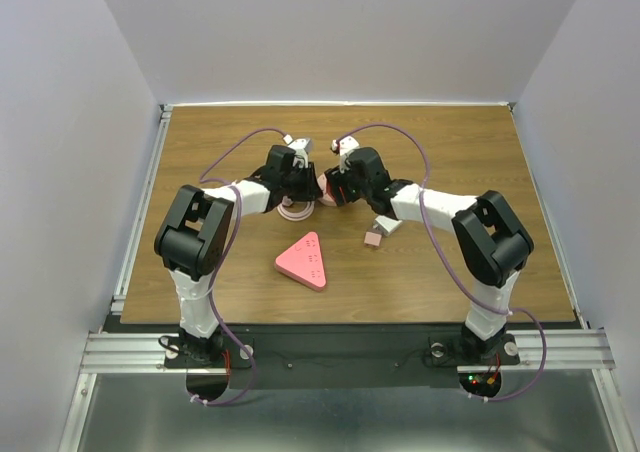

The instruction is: Insert the plug

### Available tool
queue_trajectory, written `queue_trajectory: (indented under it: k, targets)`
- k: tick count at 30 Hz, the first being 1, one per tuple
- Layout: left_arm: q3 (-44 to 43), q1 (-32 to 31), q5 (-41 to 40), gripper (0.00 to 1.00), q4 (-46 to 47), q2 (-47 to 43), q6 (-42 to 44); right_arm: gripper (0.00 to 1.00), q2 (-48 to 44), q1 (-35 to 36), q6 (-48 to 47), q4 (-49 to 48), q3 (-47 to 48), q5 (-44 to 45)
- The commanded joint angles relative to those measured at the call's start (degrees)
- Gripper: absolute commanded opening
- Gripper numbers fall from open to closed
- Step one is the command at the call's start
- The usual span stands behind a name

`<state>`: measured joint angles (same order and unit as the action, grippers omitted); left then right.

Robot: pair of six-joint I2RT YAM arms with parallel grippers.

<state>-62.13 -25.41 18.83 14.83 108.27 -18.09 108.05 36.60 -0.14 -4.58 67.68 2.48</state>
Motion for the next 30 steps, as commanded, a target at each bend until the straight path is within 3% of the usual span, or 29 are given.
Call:
queue_trajectory:
  k: [1,4,11,17,24,26,30]
  targets:
    - [-1.4,-0.9,1.0,0.34,-3.9,0.7,0.6,0.01,7.9,0.8,4.8,16.2,-4.0,-4.9]
    - [-1.9,-0.5,-0.5,0.39,-4.2,-1.7,0.4,0.01,5.7,0.8,6.2,16.8,-3.3,-4.0]
    - [-2.6,0.6,-5.4,0.63,-7.2,-7.6,-1.2,0.01,-0.5,0.8,11.6,22.8,1.2,0.5]
    - [-0.4,0.7,-10.5,0.70,-9.8,-15.6,-1.8,0.00,-2.5,0.9,17.0,31.4,6.2,7.9]
    - [2.4,0.6,-9.9,0.71,-11.0,-22.6,-2.3,0.01,-2.1,2.2,24.3,34.5,9.0,10.4]
    - [3.9,0.6,-9.8,0.72,-11.1,-24.3,-2.3,0.08,-1.1,2.5,26.2,34.4,9.8,8.7]
    - [6.6,0.6,-11.1,0.72,-11.1,-27.0,-2.3,0.41,1.2,4.7,27.1,34.1,13.1,6.4]
